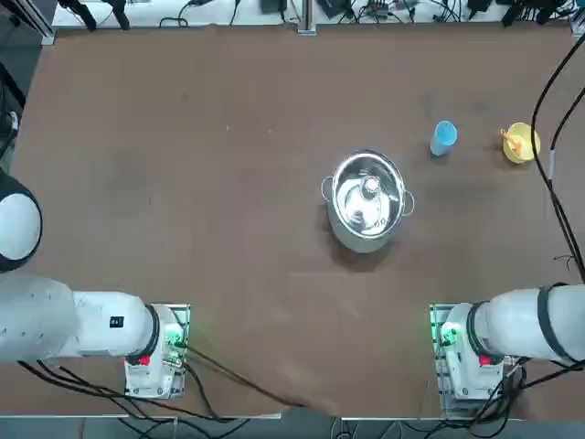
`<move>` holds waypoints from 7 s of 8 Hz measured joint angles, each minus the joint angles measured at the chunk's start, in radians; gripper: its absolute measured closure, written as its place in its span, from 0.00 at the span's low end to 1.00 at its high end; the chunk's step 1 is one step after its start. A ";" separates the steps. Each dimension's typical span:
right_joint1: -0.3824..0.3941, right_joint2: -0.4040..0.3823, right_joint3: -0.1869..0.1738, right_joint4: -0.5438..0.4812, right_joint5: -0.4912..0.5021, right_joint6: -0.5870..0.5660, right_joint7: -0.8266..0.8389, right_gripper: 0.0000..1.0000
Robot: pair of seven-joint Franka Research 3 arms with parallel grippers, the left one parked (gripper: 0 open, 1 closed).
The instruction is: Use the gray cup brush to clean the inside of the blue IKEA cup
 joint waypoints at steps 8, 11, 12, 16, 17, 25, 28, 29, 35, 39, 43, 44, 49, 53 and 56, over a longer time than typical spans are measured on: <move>-0.002 0.178 -0.002 -0.007 -0.189 0.032 0.070 0.00; -0.001 0.391 -0.004 -0.014 -0.358 0.154 0.252 0.00; -0.002 0.444 -0.004 -0.013 -0.408 0.173 0.280 0.01; -0.005 0.616 -0.005 -0.040 -0.635 0.278 0.526 0.05; -0.008 0.654 -0.006 -0.042 -0.658 0.282 0.580 0.09; 0.000 0.754 -0.004 -0.123 -0.856 0.287 0.879 0.25; 0.005 0.752 -0.003 -0.175 -0.936 0.307 0.971 0.28; 0.005 0.751 -0.002 -0.196 -0.973 0.314 1.000 0.29; 0.005 0.744 -0.002 -0.214 -0.991 0.316 1.016 0.41; 0.002 0.744 -0.003 -0.220 -1.017 0.316 1.038 0.45; 0.001 0.744 -0.004 -0.221 -1.024 0.316 1.043 0.51; 0.001 0.744 -0.005 -0.222 -1.024 0.316 1.044 0.54; -0.001 0.744 -0.006 -0.226 -1.024 0.316 1.045 0.67; -0.001 0.744 -0.006 -0.226 -1.024 0.316 1.047 0.78; -0.001 0.744 -0.006 -0.226 -1.024 0.316 1.050 0.83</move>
